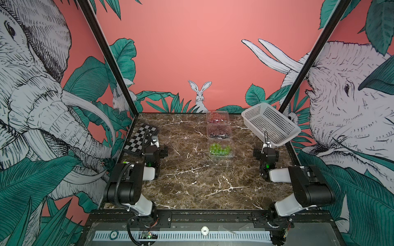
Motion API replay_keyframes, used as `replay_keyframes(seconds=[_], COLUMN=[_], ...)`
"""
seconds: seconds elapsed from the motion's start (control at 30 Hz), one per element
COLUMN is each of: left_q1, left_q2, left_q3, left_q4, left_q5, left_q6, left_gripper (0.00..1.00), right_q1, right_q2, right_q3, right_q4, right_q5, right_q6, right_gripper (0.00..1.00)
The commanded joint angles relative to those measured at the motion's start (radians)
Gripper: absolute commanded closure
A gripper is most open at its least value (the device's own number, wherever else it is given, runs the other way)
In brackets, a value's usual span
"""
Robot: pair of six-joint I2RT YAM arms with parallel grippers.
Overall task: Pack grapes into containers
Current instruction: Reset both arms
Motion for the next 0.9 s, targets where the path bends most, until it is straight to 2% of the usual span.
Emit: replay_keyframes(seconds=[0.0,0.1,0.23,0.37,0.47,0.53,0.87], left_q1=[-0.004,-0.004,-0.003,-0.004,-0.005,-0.005,-0.005], left_q2=[-0.014,-0.02,-0.086,-0.065,0.003,-0.018,-0.012], left_q3=[-0.008,-0.009,0.029,0.008,-0.009,0.001,-0.002], left_q4=[0.023,0.039,-0.11,-0.055,0.058,-0.006,0.011], left_q5=[-0.001,-0.002,0.041,0.017,0.016,0.014,0.017], left_q6=[0.009,0.019,0.028,0.014,0.026,0.015,0.021], left_gripper=[0.0,0.0,0.0,0.0,0.0,0.0,0.0], right_q1=[0.0,-0.001,-0.002,-0.001,-0.001,-0.001,-0.001], right_q2=[-0.014,-0.014,-0.014,-0.014,-0.013,-0.014,-0.014], right_q3=[0.006,0.006,0.006,0.006,0.006,0.006,0.005], right_q4=[0.016,0.015,0.015,0.015,0.015,0.015,0.015], right_q5=[0.004,0.004,0.004,0.004,0.004,0.004,0.004], right_q6=[0.008,0.008,0.008,0.008,0.008,0.008,0.008], right_gripper=[0.02,0.02,0.02,0.02,0.02,0.02,0.02])
